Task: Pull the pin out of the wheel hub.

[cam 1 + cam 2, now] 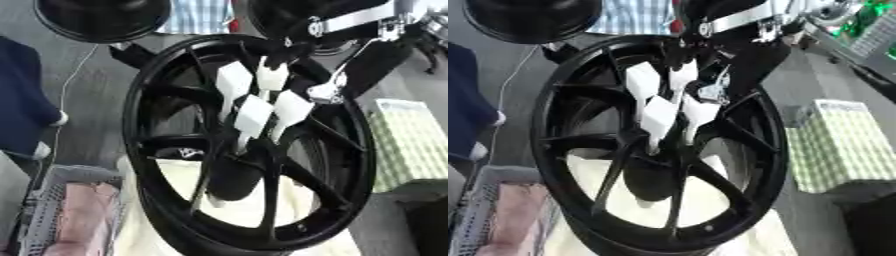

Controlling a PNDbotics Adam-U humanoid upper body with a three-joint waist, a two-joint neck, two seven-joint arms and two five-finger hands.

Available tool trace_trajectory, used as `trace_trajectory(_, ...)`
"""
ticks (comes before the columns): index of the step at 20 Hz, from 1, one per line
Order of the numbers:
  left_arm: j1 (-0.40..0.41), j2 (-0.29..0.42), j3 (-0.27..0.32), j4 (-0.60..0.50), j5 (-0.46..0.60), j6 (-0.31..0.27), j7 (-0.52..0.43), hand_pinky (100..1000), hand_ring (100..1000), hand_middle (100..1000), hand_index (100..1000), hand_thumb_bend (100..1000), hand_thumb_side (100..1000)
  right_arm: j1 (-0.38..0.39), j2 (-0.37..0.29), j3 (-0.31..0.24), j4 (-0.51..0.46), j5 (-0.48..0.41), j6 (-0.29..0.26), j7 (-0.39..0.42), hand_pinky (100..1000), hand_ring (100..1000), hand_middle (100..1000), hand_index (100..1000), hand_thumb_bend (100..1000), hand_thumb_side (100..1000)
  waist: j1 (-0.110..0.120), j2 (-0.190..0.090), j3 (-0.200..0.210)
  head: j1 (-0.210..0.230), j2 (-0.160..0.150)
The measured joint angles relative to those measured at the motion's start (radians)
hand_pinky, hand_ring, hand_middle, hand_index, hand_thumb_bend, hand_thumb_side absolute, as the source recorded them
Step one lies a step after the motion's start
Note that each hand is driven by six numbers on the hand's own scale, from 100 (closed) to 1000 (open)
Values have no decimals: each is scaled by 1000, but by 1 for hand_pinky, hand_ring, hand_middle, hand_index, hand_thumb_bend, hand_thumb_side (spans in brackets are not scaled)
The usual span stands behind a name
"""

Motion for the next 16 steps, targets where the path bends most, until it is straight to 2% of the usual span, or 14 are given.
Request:
trace_trajectory(7,0,0,0,0,0,0,0,660,735,603,765,136,741,6,0,0,0,-9,-2,-4,867,938,852,914,100,395,0,0,1,1,-1)
trace_trajectory(16,-1,-1,0,0,0,0,0,660,735,603,765,137,742,93,-20,-22,0,-9,3,-27,868,943,852,911,100,404,-1,7,0,7,-14)
